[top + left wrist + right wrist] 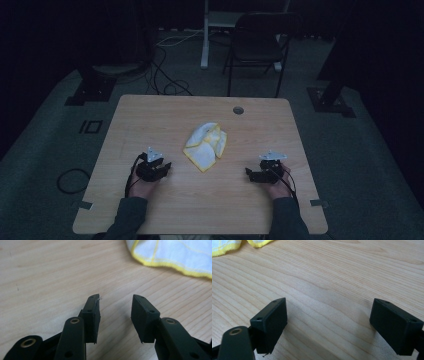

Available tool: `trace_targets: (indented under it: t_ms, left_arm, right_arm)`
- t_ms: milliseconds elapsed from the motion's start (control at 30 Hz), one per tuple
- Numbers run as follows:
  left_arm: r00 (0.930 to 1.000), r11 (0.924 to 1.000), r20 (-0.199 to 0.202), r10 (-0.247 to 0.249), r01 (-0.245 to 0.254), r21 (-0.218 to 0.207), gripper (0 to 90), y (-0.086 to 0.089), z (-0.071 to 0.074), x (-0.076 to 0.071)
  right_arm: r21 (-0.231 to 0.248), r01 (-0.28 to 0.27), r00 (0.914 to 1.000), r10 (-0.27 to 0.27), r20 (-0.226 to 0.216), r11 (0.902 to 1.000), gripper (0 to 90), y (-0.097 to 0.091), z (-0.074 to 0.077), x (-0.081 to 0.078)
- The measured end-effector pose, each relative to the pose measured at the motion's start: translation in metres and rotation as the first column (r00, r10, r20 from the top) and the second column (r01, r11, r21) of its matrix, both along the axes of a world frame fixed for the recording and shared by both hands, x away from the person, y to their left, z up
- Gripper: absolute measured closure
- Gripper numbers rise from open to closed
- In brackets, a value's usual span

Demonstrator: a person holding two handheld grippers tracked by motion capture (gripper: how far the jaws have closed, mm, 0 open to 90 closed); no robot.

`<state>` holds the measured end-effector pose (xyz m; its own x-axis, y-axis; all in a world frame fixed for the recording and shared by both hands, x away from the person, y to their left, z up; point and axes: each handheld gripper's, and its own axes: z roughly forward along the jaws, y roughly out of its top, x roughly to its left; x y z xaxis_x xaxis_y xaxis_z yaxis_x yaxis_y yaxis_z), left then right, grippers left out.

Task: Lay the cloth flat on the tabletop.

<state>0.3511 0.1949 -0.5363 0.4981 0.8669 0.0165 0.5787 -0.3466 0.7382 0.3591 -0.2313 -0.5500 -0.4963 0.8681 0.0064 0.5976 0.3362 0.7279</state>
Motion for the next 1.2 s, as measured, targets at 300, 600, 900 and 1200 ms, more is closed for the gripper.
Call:
trace_targets:
  t_ms: [300, 600, 900, 1200]
  left_arm:
    - [0.9949, 0.9971, 0.067, -0.075, 0.075, 0.01, 61.9, -0.016, 0.022, -0.004]
    - [0.9846, 0.9908, 0.111, -0.135, 0.135, 0.01, 65.3, -0.037, 0.035, 0.001]
    - [0.9751, 0.9834, 0.128, -0.181, 0.179, 0.027, 67.0, -0.057, 0.039, 0.01]
    - [0.9672, 0.9761, 0.133, -0.216, 0.212, 0.049, 67.7, -0.075, 0.04, 0.02]
  right_arm:
    - [0.0, 0.0, 1.0, 0.0, 0.0, 1.0, 14.4, 0.0, 0.0, 0.0]
    - [0.001, 0.001, 1.0, -0.001, -0.001, 1.0, 14.4, 0.0, 0.0, 0.0]
    - [0.0, 0.0, 1.0, 0.0, -0.001, 1.0, 14.3, 0.0, 0.0, 0.0]
    - [0.001, 0.001, 1.0, -0.001, -0.001, 1.0, 14.4, 0.0, 0.0, 0.0]
